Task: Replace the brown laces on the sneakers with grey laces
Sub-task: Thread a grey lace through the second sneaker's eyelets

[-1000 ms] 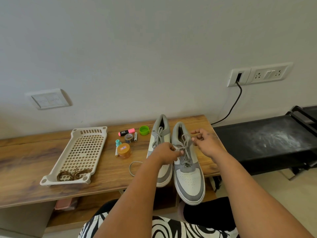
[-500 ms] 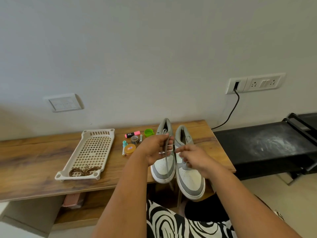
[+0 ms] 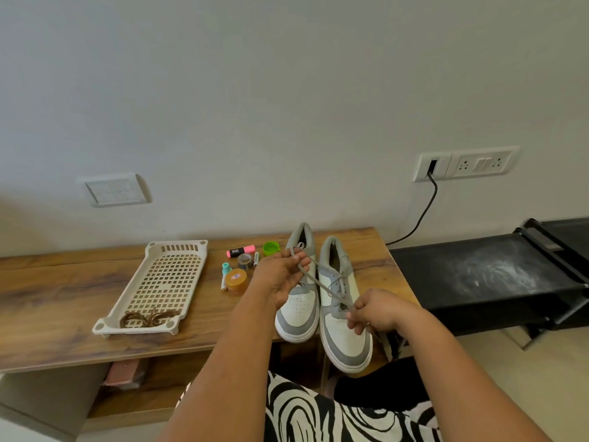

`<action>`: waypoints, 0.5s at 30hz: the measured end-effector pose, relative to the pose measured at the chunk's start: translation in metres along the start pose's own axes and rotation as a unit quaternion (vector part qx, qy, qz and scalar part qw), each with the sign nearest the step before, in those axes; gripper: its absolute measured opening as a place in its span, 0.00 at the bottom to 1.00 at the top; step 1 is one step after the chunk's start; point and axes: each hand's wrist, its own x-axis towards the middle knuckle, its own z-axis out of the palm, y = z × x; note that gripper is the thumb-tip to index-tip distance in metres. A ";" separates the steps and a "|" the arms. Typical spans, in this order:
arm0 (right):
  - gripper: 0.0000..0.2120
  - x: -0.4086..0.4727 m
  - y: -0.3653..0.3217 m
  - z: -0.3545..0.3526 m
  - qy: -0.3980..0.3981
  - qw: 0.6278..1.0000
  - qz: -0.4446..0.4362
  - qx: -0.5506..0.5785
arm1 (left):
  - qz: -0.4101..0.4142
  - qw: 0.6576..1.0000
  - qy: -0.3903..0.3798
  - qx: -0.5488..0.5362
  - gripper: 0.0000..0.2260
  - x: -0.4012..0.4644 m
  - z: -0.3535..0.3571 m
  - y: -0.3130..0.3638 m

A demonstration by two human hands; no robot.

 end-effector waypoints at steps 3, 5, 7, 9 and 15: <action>0.17 -0.002 0.006 -0.014 -0.002 0.999 0.027 -0.031 | 0.003 1.000 0.024 0.019 0.08 0.004 -0.001 0.000; 0.20 0.000 0.010 -0.023 0.009 0.997 0.051 -0.055 | 0.000 0.999 0.037 0.029 0.09 0.007 0.000 -0.001; 0.21 0.003 0.014 -0.026 0.014 0.998 0.056 -0.014 | 0.000 0.998 0.052 0.031 0.12 0.008 0.001 -0.002; 0.19 0.005 0.017 -0.027 -0.012 0.983 0.029 0.180 | 0.003 0.997 0.072 0.025 0.18 0.012 0.002 -0.004; 0.11 0.021 0.008 -0.027 -0.051 0.699 -0.179 0.691 | 0.069 0.985 0.041 0.152 0.36 0.025 0.006 -0.011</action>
